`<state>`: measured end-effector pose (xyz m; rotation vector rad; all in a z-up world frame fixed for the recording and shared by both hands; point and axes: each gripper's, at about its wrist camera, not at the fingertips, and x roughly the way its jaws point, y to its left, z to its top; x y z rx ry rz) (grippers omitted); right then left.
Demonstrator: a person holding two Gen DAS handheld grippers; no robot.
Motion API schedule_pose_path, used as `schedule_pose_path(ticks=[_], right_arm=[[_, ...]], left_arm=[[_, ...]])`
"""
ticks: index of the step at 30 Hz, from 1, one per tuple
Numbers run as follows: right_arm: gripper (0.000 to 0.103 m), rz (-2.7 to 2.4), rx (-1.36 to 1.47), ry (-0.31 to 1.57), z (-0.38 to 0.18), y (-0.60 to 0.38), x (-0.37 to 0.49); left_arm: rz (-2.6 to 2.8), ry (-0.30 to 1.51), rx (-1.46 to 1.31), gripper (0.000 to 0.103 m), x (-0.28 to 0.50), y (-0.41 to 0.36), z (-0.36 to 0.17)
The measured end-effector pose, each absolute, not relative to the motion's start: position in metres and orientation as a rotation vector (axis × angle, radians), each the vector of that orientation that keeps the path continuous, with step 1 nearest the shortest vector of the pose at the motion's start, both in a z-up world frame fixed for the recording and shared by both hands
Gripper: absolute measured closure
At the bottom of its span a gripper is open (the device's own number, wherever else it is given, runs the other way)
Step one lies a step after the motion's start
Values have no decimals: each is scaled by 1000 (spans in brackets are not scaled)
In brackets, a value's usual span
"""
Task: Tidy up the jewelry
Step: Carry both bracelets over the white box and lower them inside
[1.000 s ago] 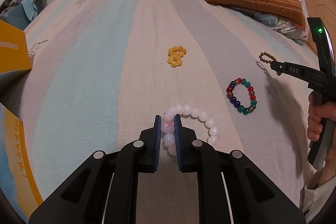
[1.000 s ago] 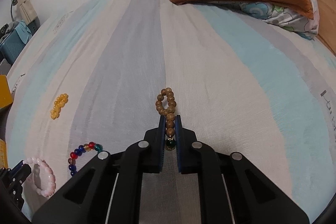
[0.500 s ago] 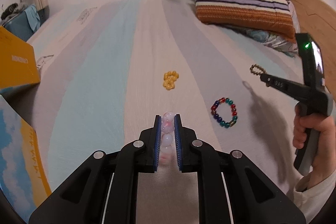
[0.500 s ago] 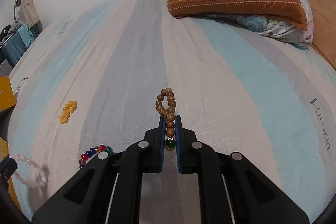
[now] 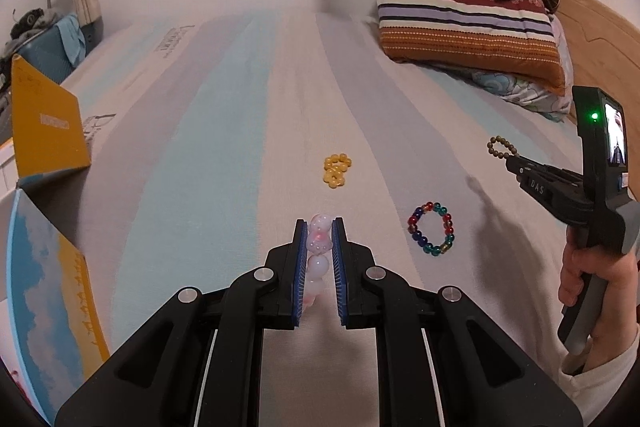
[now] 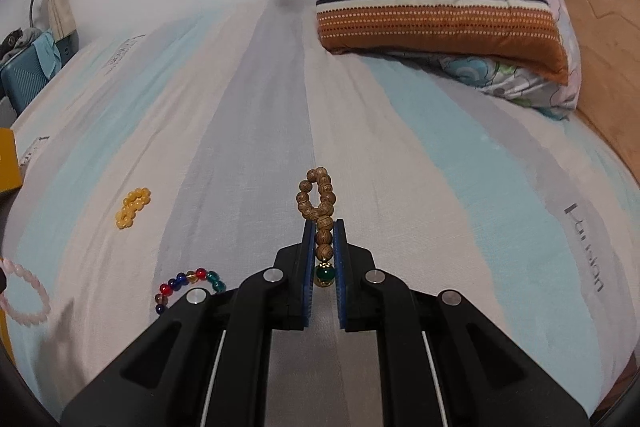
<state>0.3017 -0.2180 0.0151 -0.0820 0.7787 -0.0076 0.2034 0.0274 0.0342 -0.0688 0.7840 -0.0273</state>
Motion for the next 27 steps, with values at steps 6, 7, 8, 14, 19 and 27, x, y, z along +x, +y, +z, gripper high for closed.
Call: schedule_pose_path(ticks=[6, 7, 8, 14, 19, 27], right_arm=[[95, 4, -76, 791, 20, -210, 293], [95, 7, -70, 795, 21, -209, 291], [95, 10, -66, 796, 23, -207, 289], [95, 35, -72, 799, 41, -190, 275], [95, 82, -92, 779, 68, -164, 256], [95, 203, -105, 723, 118, -100, 210]], left_arm=[[-31, 776, -84, 91, 201, 33, 39], [-34, 773, -87, 91, 200, 33, 41], [-37, 770, -84, 91, 198, 32, 44], [-45, 773, -99, 91, 192, 36, 61], [-44, 754, -109, 91, 176, 46, 82], [20, 716, -107, 91, 136, 80, 123]])
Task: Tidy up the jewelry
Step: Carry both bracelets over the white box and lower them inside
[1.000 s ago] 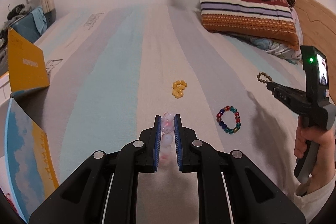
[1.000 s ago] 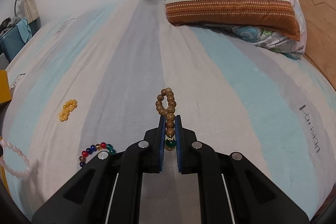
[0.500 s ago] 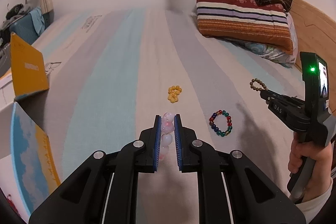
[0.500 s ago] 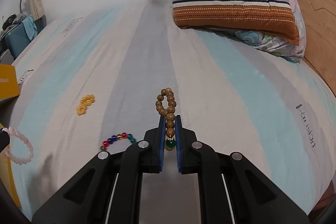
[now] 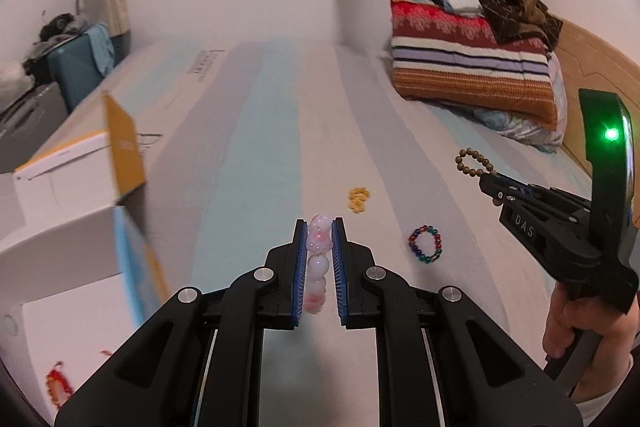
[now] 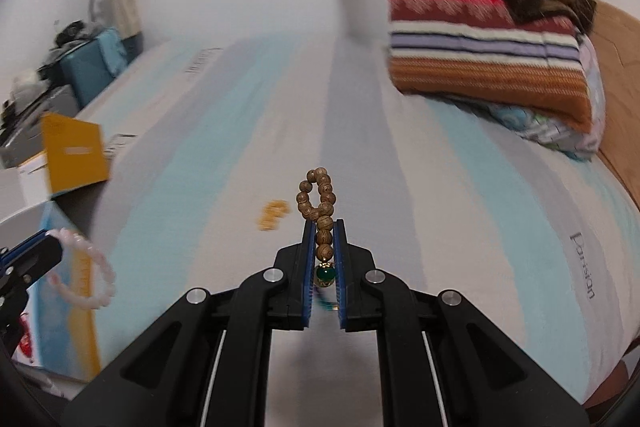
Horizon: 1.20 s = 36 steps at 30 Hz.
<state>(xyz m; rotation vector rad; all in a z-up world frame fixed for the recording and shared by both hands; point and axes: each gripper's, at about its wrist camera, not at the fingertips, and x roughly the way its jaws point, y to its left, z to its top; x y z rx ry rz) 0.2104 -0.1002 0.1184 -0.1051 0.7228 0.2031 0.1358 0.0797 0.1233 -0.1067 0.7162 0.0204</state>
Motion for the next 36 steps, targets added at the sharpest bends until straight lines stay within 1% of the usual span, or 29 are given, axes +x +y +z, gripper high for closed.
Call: schedule_pose_path(ticks=[7, 13, 18, 24, 36], right_arm=[[95, 336, -137, 687, 146, -25, 163], [95, 451, -172, 679, 150, 46, 127], [95, 540, -207, 688, 141, 102, 99], [95, 620, -254, 726, 117, 159, 74], [95, 647, -307, 833, 59, 210, 63]], left_arm=[[122, 677, -122, 91, 86, 134, 156], [235, 672, -143, 91, 44, 193, 163], [315, 702, -163, 91, 15, 236, 153], [412, 738, -197, 91, -19, 286, 136], [480, 826, -255, 91, -38, 331, 87]])
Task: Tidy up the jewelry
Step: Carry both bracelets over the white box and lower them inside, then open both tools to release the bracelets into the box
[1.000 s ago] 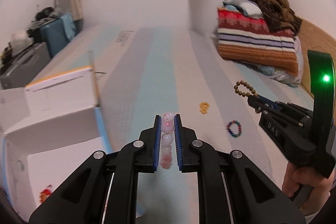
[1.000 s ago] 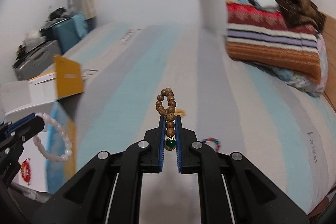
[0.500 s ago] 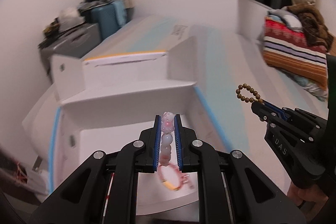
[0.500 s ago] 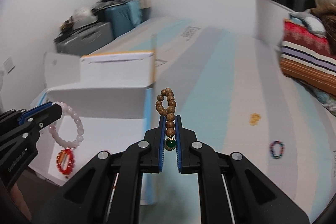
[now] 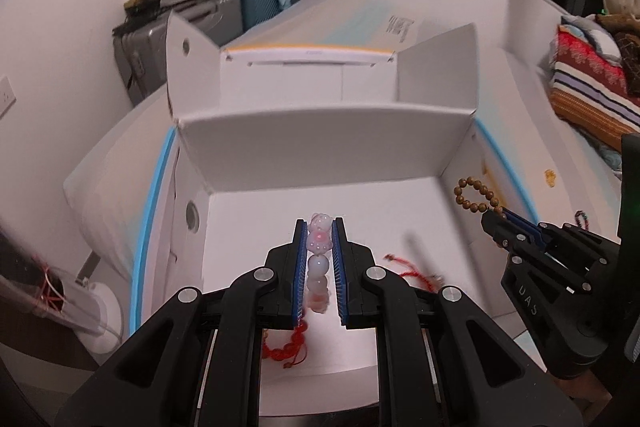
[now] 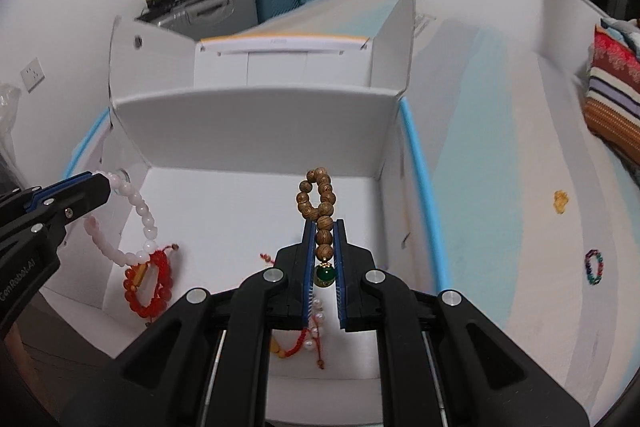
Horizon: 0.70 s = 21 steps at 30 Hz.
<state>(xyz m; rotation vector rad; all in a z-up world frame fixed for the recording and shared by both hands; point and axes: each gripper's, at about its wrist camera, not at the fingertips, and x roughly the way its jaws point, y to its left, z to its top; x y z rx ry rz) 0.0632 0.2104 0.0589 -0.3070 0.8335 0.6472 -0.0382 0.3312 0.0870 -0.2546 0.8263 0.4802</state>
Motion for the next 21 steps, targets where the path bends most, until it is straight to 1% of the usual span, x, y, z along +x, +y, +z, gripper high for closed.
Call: schedule_pose_path(ticks=[8, 17, 21], right_arm=[[95, 634, -331, 896, 38, 223, 67], [95, 630, -352, 909, 30, 229, 63], [94, 635, -355, 908, 30, 233, 61]], left_arm=[[498, 884, -287, 91, -38, 349, 56], [503, 911, -289, 91, -32, 353, 47], [510, 921, -287, 90, -31, 353, 46]])
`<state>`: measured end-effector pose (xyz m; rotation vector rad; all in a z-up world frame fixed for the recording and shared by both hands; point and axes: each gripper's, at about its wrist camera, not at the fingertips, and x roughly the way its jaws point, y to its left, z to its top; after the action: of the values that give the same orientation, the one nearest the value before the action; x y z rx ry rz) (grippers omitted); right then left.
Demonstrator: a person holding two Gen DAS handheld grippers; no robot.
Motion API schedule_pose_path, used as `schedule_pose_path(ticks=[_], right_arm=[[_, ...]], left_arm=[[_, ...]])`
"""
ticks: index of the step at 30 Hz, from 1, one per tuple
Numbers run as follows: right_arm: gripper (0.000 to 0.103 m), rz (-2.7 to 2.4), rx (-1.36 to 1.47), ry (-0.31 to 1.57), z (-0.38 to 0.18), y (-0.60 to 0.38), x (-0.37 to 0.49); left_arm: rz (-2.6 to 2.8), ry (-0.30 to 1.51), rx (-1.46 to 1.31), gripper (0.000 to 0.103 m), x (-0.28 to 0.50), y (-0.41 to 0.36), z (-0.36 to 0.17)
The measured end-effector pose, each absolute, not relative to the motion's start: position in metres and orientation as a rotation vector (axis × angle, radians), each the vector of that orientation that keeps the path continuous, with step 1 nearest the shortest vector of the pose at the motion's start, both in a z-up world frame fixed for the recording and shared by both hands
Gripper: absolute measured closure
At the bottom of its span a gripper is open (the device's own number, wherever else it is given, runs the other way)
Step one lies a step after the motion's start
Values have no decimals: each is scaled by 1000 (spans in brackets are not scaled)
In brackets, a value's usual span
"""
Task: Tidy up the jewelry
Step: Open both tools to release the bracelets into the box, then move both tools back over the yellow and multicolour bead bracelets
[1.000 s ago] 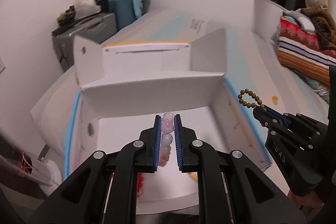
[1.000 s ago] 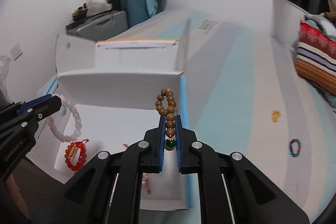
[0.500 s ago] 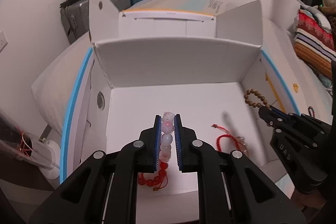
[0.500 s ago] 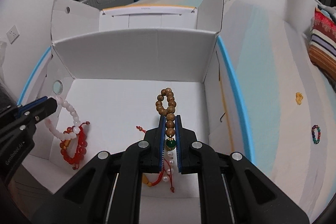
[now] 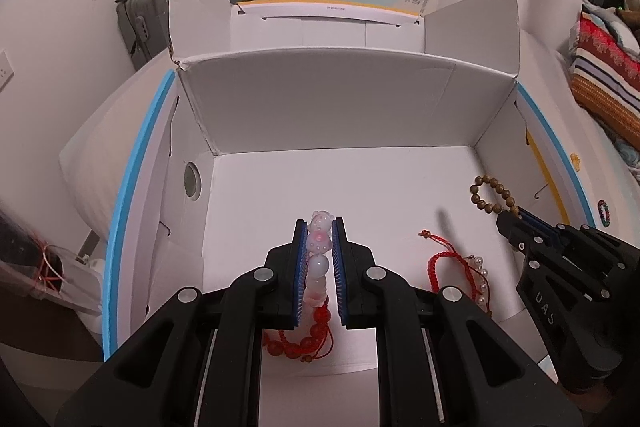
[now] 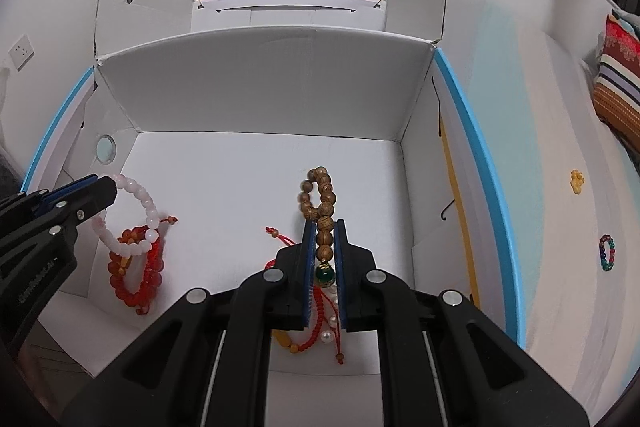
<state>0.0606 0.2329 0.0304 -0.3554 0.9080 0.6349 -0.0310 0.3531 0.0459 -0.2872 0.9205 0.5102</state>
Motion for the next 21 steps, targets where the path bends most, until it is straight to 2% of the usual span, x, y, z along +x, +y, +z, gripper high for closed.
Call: schedule_pose_path(ticks=[3, 4, 6, 7, 9, 11, 18, 20, 21], right_arm=[[94, 633, -359, 910, 31, 234, 61], [90, 632, -354, 909, 31, 233, 61], [76, 638, -345, 899, 34, 231, 60], [67, 640, -336, 891, 37, 229, 59], [59, 636, -328, 869, 43, 225, 57], [42, 629, -306, 846, 52, 217, 55], [20, 592, -264, 754, 84, 183, 60], [17, 571, -251, 733, 93, 169, 65], [16, 562, -246, 728, 96, 163, 68]], left_arm=[[513, 922, -287, 89, -30, 353, 47], [516, 921, -286, 89, -30, 353, 48], [517, 915, -288, 88, -32, 353, 50], [519, 909, -287, 84, -33, 352, 52], [526, 894, -281, 75, -35, 350, 55], [527, 872, -277, 66, -37, 347, 61], [513, 816, -249, 48, -35, 328, 83], [507, 793, -239, 32, -31, 318, 90], [509, 786, -235, 30, -29, 314, 93]])
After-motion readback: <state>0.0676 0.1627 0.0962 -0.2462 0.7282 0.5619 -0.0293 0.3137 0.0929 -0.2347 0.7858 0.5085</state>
